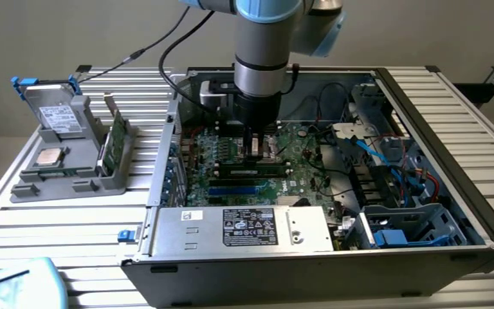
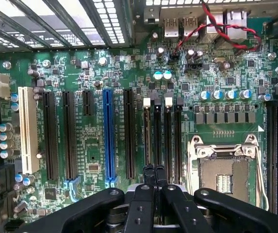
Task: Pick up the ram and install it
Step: 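Press down the ram until it locks into place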
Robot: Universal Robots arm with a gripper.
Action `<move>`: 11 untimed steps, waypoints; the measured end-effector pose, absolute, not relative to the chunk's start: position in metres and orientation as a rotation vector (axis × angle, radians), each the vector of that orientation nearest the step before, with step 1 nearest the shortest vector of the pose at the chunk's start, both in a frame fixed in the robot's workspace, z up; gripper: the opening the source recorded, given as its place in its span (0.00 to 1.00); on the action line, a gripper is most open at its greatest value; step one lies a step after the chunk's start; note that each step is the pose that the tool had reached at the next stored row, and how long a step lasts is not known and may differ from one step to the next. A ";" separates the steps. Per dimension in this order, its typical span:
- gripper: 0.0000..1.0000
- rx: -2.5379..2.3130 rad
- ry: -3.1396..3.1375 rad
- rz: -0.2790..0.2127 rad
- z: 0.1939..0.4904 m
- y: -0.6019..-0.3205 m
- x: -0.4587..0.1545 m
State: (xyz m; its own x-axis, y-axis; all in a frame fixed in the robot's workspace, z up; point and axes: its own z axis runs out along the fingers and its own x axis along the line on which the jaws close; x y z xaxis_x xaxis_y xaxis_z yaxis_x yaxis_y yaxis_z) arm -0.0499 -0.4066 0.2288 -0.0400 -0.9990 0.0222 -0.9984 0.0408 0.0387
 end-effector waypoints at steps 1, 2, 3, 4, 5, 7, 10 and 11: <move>0.13 2.146 -2.235 -0.019 0.228 -0.407 -0.050; 0.13 2.146 -2.235 -0.018 0.227 -0.407 -0.050; 0.13 2.146 -2.235 -0.018 0.227 -0.407 -0.050; 0.13 2.146 -2.235 -0.018 0.227 -0.407 -0.050; 0.13 2.147 -2.235 -0.018 0.226 -0.406 -0.050; 0.13 2.143 -2.232 -0.012 0.233 -0.405 -0.050; 0.13 2.137 -2.226 -0.003 0.245 -0.405 -0.050; 0.13 2.136 -2.226 -0.002 0.245 -0.405 -0.049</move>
State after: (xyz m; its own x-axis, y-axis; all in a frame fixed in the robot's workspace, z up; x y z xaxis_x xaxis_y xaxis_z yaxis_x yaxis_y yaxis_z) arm -0.0494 -0.4052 0.2451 -0.0402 -0.9984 0.0400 -0.9983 0.0418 0.0401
